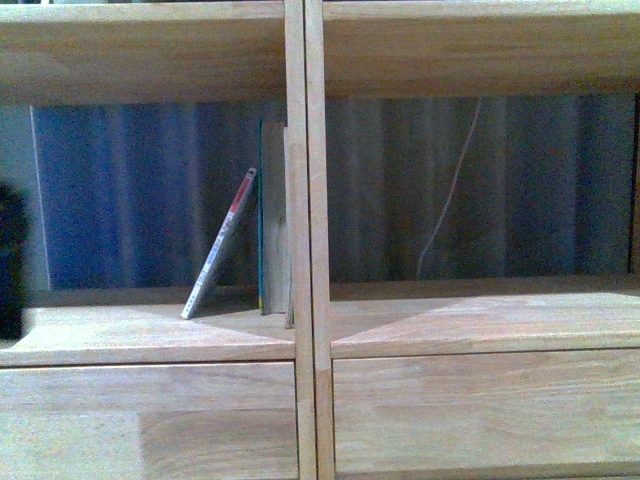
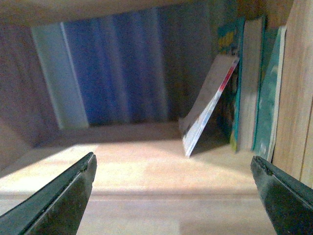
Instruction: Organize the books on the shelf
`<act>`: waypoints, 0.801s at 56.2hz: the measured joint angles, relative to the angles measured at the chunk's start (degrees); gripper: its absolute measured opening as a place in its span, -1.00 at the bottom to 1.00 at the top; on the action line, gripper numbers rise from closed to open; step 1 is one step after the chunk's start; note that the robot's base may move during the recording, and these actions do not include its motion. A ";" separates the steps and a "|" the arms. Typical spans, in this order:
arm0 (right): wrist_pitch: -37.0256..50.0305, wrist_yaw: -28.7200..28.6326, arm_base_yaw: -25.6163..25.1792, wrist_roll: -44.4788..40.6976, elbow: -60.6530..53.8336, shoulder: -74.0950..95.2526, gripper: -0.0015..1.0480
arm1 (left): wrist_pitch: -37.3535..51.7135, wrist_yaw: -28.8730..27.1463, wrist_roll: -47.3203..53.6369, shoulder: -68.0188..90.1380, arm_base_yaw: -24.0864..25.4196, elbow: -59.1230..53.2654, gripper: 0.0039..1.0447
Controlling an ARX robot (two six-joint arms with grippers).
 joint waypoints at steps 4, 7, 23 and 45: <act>0.00 0.00 0.00 0.00 0.00 0.00 0.03 | -5.01 -7.34 0.61 -11.34 -2.32 -7.63 0.86; 0.00 -0.02 0.00 0.00 0.00 0.00 0.20 | -10.67 -13.49 0.31 -20.31 -5.18 -12.48 0.86; -0.13 -0.15 0.00 0.00 0.00 -0.04 0.86 | -16.87 -23.87 -8.04 -41.18 -10.21 -27.58 0.85; -0.13 0.00 0.00 -0.02 0.00 -0.04 0.86 | -40.87 13.84 -14.05 -58.97 10.97 -27.61 -0.74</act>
